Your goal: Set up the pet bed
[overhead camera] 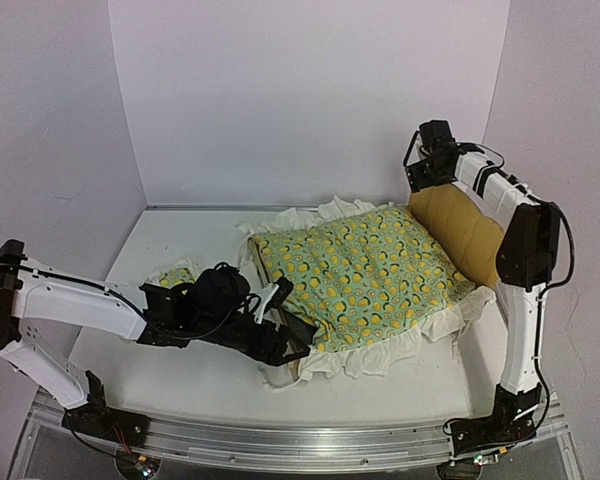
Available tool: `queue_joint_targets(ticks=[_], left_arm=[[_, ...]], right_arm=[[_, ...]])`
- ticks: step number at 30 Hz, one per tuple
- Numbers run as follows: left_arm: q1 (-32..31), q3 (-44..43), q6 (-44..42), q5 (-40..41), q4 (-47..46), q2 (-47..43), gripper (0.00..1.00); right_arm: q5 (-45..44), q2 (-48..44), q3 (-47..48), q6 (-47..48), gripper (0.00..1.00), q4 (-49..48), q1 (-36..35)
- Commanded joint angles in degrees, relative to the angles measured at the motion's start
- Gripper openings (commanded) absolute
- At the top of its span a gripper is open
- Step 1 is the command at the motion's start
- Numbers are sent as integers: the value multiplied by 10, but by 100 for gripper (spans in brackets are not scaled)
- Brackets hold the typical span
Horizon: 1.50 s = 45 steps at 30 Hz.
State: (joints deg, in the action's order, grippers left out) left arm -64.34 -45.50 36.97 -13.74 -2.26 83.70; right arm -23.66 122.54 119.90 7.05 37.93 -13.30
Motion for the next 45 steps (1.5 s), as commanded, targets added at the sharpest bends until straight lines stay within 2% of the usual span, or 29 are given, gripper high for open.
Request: queue_joint_targets(ticks=[1, 4, 8, 10, 13, 15, 18, 20, 23, 26, 28, 31, 32, 34, 36, 39, 41, 45], left_arm=[[-1, -20, -41, 30, -39, -55, 76], [45, -16, -64, 69, 36, -125, 84], [180, -3, -62, 33, 63, -180, 91], [245, -17, -64, 0, 64, -172, 91], [306, -52, -50, -81, 61, -116, 85], [312, -79, -47, -128, 50, -69, 77], [313, -99, -49, -170, 25, -13, 70], [313, -119, -59, -167, 25, 15, 74], [306, -146, -67, -188, 25, 57, 75], [276, -154, -73, -185, 25, 73, 70], [250, -149, -75, -154, 39, 62, 64], [190, -137, -109, -56, 73, 14, 49], [168, -130, -122, -21, 85, -5, 47], [135, -124, -144, 11, 98, -28, 49], [128, -120, -138, -1, 103, -32, 56], [127, -138, -133, -19, 113, -8, 64], [127, -145, -132, -5, 117, 0, 63], [131, -125, -118, 48, 104, -42, 57]], right_arm=[[-32, 11, 99, 44, 95, 2, -8], [-102, -27, 113, 39, 98, 46, -8], [-112, -141, 37, -48, 98, 108, -10], [-61, -212, -33, -114, 98, 134, -12], [134, -337, -190, -179, 98, 132, -20], [274, -406, -291, -216, 98, 100, -31], [357, -471, -397, -254, 93, 86, -86], [354, -500, -440, -272, 92, 124, -119], [358, -555, -515, -325, 91, 163, -123], [317, -616, -580, -360, 92, 180, -123], [279, -640, -598, -368, 94, 193, -123], [285, -646, -599, -360, 93, 190, -124], [314, -639, -596, -349, 90, 181, -123], [411, -620, -596, -329, 86, 136, -130], [432, -603, -599, -327, 84, 76, -178], [360, -541, -578, -326, 83, 27, -296], [280, -495, -557, -329, 82, 4, -365], [165, -387, -505, -327, 73, -40, -465]])
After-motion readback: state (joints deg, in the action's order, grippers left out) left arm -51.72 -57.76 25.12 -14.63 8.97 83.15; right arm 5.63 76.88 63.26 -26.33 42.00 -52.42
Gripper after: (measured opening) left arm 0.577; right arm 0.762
